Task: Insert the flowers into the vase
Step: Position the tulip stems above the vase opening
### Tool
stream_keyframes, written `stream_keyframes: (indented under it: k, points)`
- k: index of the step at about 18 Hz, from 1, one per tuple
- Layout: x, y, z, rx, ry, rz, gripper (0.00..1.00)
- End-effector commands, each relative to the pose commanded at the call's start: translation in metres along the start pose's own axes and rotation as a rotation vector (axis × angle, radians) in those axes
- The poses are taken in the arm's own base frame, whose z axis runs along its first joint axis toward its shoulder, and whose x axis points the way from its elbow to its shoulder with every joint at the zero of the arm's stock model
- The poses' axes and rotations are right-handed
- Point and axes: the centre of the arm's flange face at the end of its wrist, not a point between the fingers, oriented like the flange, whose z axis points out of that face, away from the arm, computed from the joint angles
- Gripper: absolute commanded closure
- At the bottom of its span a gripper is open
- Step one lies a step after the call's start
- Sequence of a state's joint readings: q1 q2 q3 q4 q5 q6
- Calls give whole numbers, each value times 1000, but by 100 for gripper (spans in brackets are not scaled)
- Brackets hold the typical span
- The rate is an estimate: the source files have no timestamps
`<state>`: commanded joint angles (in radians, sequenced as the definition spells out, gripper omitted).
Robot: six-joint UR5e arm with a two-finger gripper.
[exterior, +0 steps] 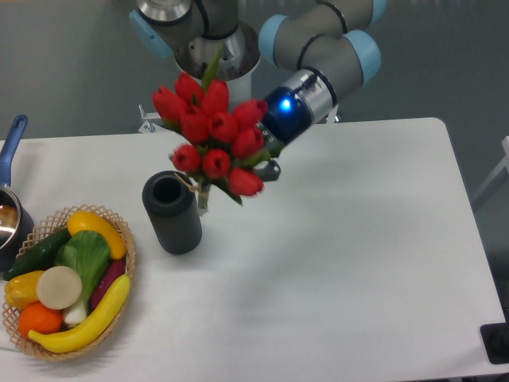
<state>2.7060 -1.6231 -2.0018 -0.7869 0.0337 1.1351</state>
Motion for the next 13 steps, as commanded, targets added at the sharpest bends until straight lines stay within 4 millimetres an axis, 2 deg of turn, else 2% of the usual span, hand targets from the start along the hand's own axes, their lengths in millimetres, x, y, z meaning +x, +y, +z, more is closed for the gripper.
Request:
stream_keyframes:
  k: [6,13]
  points:
    - [21,10,1,-1,4,8,88]
    - [36,33,3,-2,8,22,85]
